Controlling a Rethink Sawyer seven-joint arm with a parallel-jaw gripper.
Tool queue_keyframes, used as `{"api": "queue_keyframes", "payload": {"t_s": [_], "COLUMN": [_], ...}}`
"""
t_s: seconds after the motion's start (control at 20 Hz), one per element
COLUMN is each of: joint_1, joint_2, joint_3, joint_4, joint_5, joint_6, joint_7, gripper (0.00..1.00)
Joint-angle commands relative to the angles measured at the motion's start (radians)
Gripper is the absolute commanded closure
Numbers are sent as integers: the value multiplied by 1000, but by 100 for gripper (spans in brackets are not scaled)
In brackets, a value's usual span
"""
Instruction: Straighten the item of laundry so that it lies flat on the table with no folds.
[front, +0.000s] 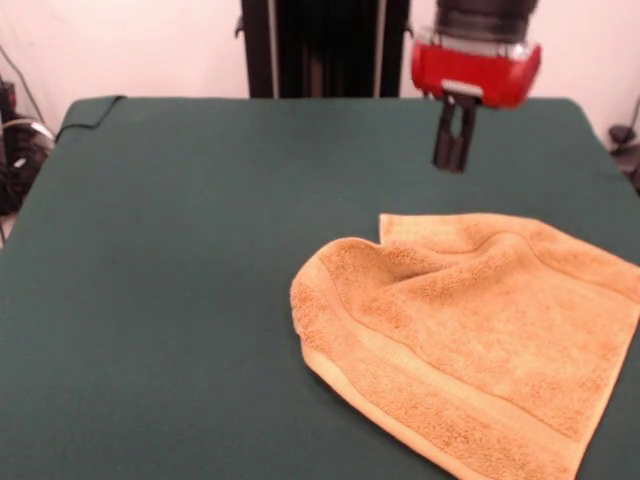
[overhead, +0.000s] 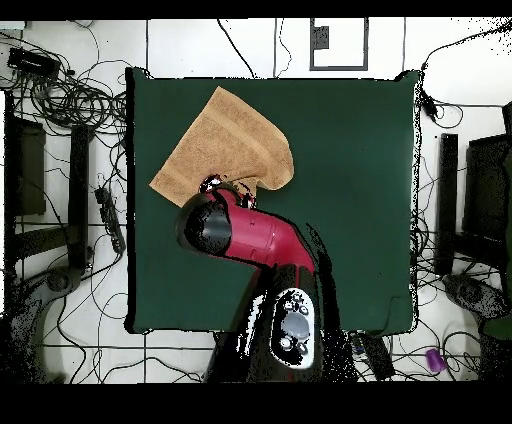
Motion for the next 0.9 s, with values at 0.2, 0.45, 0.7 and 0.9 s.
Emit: {"api": "queue_keyframes", "payload": {"t_s": [0.2, 0.45, 0.7, 0.9], "joint_1": [12, -13, -17, -31], "joint_2": [-89, -117, -119, -116], "joint_3": [-25, -10, 0, 33], "joint_4": [101, 120, 132, 167], "joint_5": [-3, -5, -9, -10], "joint_6": [227, 235, 201, 176], "joint_7": [145, 122, 122, 105], "gripper": [100, 100, 100, 100]}}
